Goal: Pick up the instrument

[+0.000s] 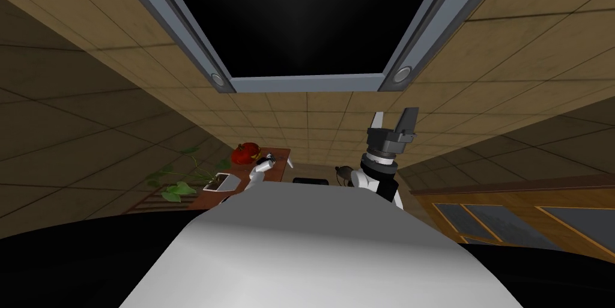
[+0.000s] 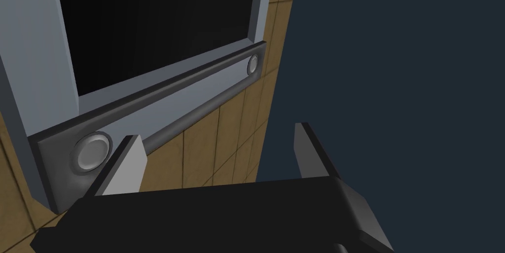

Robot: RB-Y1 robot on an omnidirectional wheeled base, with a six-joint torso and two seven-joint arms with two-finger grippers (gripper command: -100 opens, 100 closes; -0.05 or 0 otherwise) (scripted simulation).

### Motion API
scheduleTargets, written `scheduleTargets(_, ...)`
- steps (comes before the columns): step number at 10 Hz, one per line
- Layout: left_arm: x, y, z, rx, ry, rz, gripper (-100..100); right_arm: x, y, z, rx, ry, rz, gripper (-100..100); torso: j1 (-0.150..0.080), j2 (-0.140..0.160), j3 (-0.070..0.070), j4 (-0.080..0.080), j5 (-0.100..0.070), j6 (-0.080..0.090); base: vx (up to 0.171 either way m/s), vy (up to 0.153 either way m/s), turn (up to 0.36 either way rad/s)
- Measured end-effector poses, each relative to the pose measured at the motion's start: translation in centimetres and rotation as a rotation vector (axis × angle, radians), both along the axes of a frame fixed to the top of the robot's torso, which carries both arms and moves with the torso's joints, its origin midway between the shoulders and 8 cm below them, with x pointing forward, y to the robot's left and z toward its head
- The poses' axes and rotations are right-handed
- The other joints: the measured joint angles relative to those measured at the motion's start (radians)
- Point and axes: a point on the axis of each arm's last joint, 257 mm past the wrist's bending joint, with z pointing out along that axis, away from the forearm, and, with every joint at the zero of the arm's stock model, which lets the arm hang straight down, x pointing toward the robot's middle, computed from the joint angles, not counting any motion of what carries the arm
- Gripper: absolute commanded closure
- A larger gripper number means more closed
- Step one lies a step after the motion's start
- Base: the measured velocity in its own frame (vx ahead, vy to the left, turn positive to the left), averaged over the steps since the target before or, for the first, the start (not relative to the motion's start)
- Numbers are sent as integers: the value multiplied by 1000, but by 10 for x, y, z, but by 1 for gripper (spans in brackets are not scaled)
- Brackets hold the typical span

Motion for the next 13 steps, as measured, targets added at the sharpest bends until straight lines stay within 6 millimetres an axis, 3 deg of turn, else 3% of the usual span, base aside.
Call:
scheduleTargets(3,-12,-4,-18,-24,59,-4,-100,0,0,0,0,0,0,0,0,-1,-1,0,0,0,65,11,-18)
scheduleTargets(7,-46,-19,-53,-71,201,-27,-100,0,0,0,0,0,0,0,0,-5,-3,-1,0,0,106,13,-12)
scheduleTargets(10,-59,-24,-66,-89,258,-36,-100,0,0,0,0,0,0,0,0,-1,-1,0,0,0,70,16,-6)
scheduleTargets(13,-95,-30,-89,-107,369,-62,-100,0,0,0,0,0,0,0,0,-8,-5,-2,0,0,154,17,-1)
